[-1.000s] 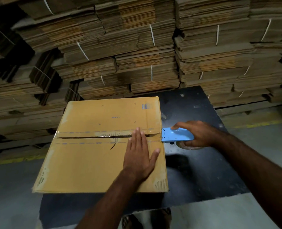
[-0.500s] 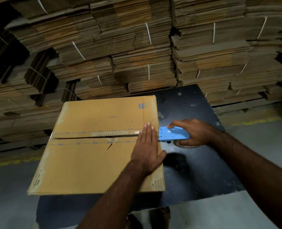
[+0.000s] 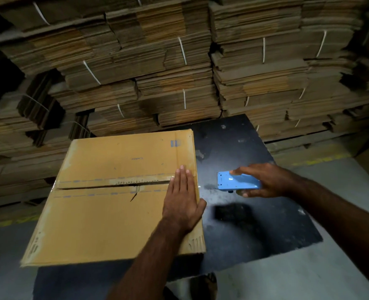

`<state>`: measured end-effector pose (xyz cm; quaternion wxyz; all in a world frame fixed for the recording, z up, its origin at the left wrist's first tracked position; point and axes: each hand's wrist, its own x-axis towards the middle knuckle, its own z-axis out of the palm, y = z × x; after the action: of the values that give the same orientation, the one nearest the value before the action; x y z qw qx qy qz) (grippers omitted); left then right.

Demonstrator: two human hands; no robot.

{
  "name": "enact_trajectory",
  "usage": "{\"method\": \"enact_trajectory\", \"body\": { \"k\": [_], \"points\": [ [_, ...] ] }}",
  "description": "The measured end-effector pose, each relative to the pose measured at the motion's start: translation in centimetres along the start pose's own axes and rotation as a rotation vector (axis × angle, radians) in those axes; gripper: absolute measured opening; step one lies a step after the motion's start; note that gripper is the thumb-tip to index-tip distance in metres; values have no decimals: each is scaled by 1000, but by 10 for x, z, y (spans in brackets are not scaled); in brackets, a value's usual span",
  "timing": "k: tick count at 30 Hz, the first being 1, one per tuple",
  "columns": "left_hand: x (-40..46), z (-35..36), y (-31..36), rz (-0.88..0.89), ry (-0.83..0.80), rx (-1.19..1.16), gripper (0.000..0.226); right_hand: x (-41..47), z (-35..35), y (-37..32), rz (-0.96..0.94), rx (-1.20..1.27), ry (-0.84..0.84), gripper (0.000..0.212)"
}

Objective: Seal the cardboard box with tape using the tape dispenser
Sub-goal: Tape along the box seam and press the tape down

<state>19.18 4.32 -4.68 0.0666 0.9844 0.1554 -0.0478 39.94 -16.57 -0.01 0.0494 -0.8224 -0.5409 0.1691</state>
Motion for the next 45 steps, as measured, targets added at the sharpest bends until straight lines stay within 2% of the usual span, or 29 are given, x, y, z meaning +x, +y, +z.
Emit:
{"method": "enact_trajectory", "body": {
  "k": [2,4,7,15,17,21,25,27,29,31,36,39,42,45],
  "points": [
    [0,-2,3,39,22,-4,83,3,-6,-3,3,-73,-20,71],
    [-1,-5,4,150,69,61,75,10,-12,-13,-4,-156,-59,68],
    [3,-16,0,306,20,181,68,21,-19,-30,0,-208,-90,65],
    [17,-19,0,402,-44,297,66,52,-5,-77,37,-285,-72,56],
    [19,-19,0,404,-55,294,66,55,-8,-80,75,-317,-58,54],
    [20,-19,3,387,-47,344,68,36,25,-69,202,-404,-248,48],
    [21,-21,6,374,-49,385,70,8,85,-57,489,-89,-59,68],
    [24,-24,9,367,-39,413,70,8,107,-63,574,-98,57,73],
    [30,-29,14,333,-75,431,69,13,117,-72,631,-118,99,76],
    [36,-30,17,300,-107,447,69,20,123,-79,666,-139,110,76],
    [45,-33,23,254,-172,461,69,30,131,-115,640,-181,-45,78],
    [42,-36,22,257,-202,453,68,22,160,-129,632,-124,-18,80],
    [20,-28,11,184,-79,232,74,13,165,-133,614,-129,2,79],
    [-11,-14,1,103,27,40,74,10,136,-129,589,-2,2,61]
  ]
}}
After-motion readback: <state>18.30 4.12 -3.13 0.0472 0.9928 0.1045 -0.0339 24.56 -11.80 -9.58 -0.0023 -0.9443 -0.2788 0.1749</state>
